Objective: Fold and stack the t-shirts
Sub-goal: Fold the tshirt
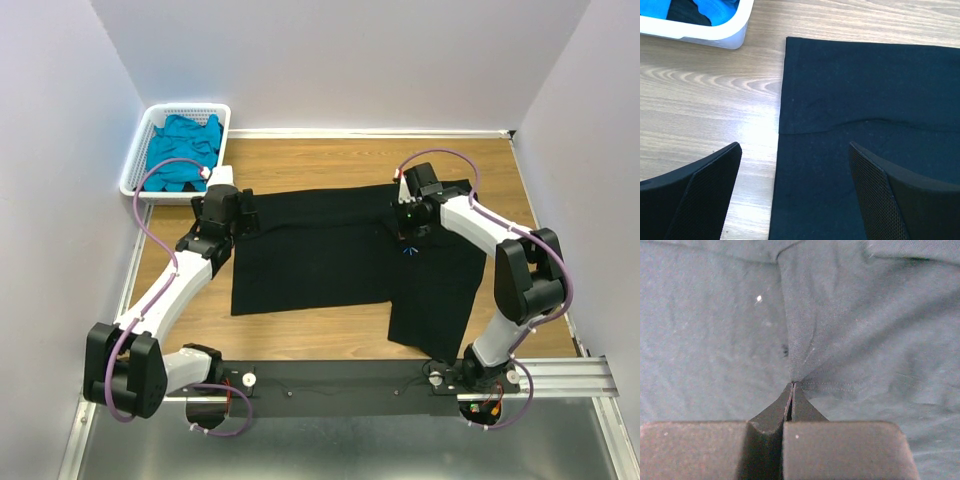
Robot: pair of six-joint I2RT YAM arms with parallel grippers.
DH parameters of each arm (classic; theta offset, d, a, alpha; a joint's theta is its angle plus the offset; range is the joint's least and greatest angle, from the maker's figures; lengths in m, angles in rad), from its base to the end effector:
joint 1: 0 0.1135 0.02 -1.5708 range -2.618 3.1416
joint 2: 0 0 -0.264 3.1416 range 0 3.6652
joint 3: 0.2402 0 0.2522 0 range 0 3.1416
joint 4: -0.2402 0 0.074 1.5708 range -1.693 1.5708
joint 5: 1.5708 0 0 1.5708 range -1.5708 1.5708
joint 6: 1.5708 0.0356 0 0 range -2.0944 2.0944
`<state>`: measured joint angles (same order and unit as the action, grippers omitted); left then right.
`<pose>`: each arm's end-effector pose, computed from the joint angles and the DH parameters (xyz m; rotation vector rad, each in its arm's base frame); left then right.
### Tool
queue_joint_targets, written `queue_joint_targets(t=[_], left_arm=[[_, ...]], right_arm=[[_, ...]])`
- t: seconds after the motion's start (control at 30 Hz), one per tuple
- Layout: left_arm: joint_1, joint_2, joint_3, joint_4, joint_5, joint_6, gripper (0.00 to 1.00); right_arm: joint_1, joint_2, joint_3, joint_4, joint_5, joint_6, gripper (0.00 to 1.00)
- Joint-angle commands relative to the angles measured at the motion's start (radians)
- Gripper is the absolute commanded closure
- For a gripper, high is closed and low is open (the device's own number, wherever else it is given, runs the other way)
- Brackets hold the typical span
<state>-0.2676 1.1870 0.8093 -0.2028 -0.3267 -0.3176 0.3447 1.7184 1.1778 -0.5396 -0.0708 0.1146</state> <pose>0.2548 -0.0580 0.2646 -0.2403 2.1033 0.0043 0.3298 0.1211 0.2034 -0.3299 2.6489 0.2442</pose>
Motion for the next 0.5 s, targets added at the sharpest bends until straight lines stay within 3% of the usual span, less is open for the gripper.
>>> queue_joint_targets(t=[0.0,0.07,0.1,0.23,0.37,0.47], left_arm=[[0.007,0.014,0.019,0.022,0.02,0.006,0.06],[0.005,0.02,0.019,0.022,0.025,0.009,0.06],[0.005,0.02,0.021,0.022,0.028,0.008,0.06],[0.007,0.025,0.021,0.02,0.031,0.011,0.06],[0.007,0.023,0.021,0.02,0.032,0.011,0.06],[0.007,0.019,0.021,0.02,0.037,0.011,0.06]], right_arm=[[0.0,0.038,0.045,-0.099,-0.105,0.063,0.99],[0.0,0.047,0.057,-0.1,-0.122,0.083,0.99],[0.0,0.062,0.071,-0.1,-0.141,0.088,0.95],[0.0,0.067,0.095,-0.099,-0.139,0.105,0.63],[-0.004,0.018,0.097,-0.099,-0.022,0.123,0.51],[-0.048,-0.034,0.077,-0.099,0.103,0.149,0.51]])
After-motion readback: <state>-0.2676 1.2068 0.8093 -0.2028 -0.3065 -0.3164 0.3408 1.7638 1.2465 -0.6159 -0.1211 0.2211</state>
